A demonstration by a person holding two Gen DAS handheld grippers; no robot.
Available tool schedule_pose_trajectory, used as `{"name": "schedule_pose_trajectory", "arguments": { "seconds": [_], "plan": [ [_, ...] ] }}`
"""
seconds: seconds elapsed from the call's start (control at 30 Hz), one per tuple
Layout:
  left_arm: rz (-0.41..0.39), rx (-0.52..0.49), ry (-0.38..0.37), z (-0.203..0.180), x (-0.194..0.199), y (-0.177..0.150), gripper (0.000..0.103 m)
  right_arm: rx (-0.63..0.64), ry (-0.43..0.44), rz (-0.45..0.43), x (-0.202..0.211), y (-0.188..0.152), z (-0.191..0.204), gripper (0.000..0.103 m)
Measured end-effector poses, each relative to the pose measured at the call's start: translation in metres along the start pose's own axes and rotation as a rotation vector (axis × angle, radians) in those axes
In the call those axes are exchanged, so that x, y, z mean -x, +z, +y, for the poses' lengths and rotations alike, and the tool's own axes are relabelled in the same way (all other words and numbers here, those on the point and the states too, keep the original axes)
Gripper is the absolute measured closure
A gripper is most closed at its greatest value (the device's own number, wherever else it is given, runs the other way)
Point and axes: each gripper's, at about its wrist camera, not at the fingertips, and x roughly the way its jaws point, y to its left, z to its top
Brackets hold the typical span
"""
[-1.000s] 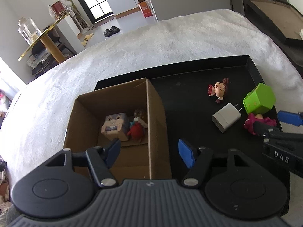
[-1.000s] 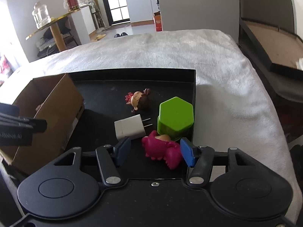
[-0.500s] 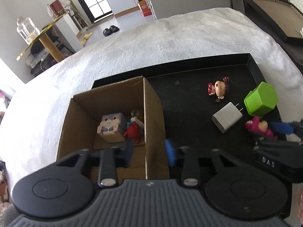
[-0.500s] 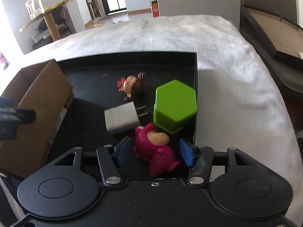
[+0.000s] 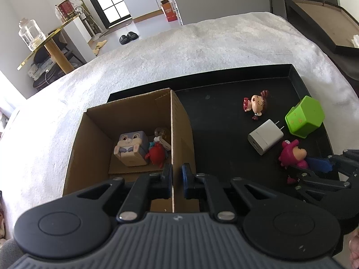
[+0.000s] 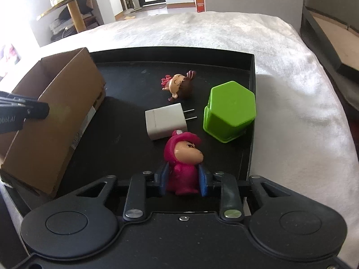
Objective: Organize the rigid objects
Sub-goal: 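Lower the right tool onto the pink figure and close on it, then lift the pink figure with the right tool and carry it over the box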
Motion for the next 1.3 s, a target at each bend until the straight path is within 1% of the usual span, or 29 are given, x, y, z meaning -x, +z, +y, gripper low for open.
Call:
{"name": "schedule_pose_trajectory", "arguments": {
  "seconds": [0.13, 0.23, 0.33, 0.5, 0.63, 0.83, 1.0, 1.1, 1.17, 1.23, 1.3],
  "plan": [
    [-0.001, -0.006, -0.009, 0.002, 0.001, -0.002, 0.095, 0.006, -0.027, 0.022, -0.01, -0.002, 0.004, 0.07],
    [0.001, -0.006, -0.012, 0.002, 0.001, -0.002, 0.095, 0.039, -0.045, 0.003, -0.012, -0.002, 0.009, 0.07],
    [0.006, -0.009, -0.006, 0.002, 0.001, -0.001, 0.094, 0.032, -0.035, 0.001, -0.011, -0.003, 0.008, 0.072],
    [0.017, -0.013, 0.002, -0.001, 0.0, -0.001, 0.094, 0.021, -0.02, -0.004, 0.002, -0.002, 0.004, 0.072],
    [0.035, -0.01, -0.001, 0.0, 0.001, 0.0, 0.094, 0.033, -0.025, -0.021, 0.015, 0.002, 0.007, 0.072],
    [0.04, -0.013, -0.031, 0.003, 0.011, 0.001, 0.091, 0.043, -0.032, -0.038, 0.03, 0.008, 0.013, 0.072],
    [0.045, 0.003, -0.049, 0.013, 0.02, 0.001, 0.09, 0.061, -0.041, -0.058, 0.043, 0.017, 0.022, 0.072],
    [0.054, 0.017, -0.061, 0.022, 0.023, 0.001, 0.082, 0.076, -0.047, -0.068, 0.05, 0.022, 0.028, 0.072],
    [0.044, 0.029, -0.06, 0.03, 0.028, 0.0, 0.071, 0.086, -0.05, -0.074, 0.055, 0.025, 0.033, 0.072],
    [0.029, 0.044, -0.052, 0.039, 0.032, -0.001, 0.063, 0.096, -0.053, -0.08, 0.058, 0.029, 0.039, 0.072],
    [0.019, 0.055, -0.044, 0.047, 0.035, -0.001, 0.06, 0.104, -0.057, -0.086, 0.063, 0.032, 0.044, 0.072]
  ]
}}
